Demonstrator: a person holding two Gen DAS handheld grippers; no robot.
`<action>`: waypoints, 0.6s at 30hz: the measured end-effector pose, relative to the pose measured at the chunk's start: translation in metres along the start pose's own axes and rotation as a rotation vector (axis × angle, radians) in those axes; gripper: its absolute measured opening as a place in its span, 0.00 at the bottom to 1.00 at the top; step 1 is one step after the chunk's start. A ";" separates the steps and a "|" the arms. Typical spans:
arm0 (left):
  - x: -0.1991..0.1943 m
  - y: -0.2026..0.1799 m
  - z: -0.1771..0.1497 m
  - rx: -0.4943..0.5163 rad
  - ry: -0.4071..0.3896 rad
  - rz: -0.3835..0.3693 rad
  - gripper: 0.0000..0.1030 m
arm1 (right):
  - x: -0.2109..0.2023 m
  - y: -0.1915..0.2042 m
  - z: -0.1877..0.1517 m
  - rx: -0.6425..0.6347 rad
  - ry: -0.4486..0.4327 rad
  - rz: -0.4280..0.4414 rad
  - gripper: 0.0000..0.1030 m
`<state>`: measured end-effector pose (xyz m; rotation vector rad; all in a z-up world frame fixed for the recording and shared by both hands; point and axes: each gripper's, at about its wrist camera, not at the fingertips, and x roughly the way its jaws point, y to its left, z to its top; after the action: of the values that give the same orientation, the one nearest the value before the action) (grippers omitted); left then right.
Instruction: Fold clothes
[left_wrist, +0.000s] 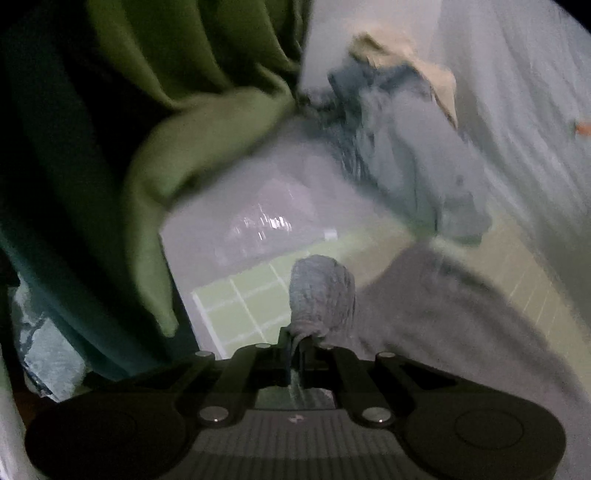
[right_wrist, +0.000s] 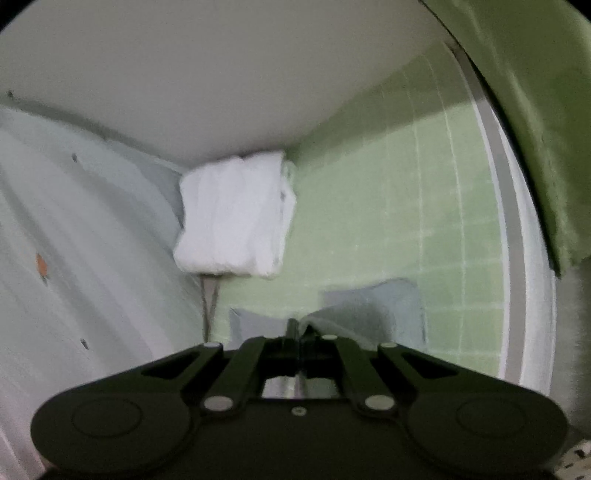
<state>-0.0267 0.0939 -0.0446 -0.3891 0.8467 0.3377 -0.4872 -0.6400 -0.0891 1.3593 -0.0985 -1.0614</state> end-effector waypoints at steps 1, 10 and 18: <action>-0.012 -0.001 0.006 -0.005 -0.026 -0.011 0.04 | -0.003 0.003 0.005 0.009 -0.007 0.015 0.01; -0.002 -0.026 0.009 -0.044 -0.053 -0.026 0.04 | 0.032 0.017 -0.008 -0.034 0.043 0.015 0.01; 0.029 -0.065 0.028 -0.127 -0.069 -0.038 0.04 | 0.072 0.045 -0.025 -0.057 0.037 -0.015 0.01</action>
<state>0.0378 0.0541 -0.0373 -0.5079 0.7514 0.3691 -0.4065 -0.6762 -0.0951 1.3297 -0.0309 -1.0433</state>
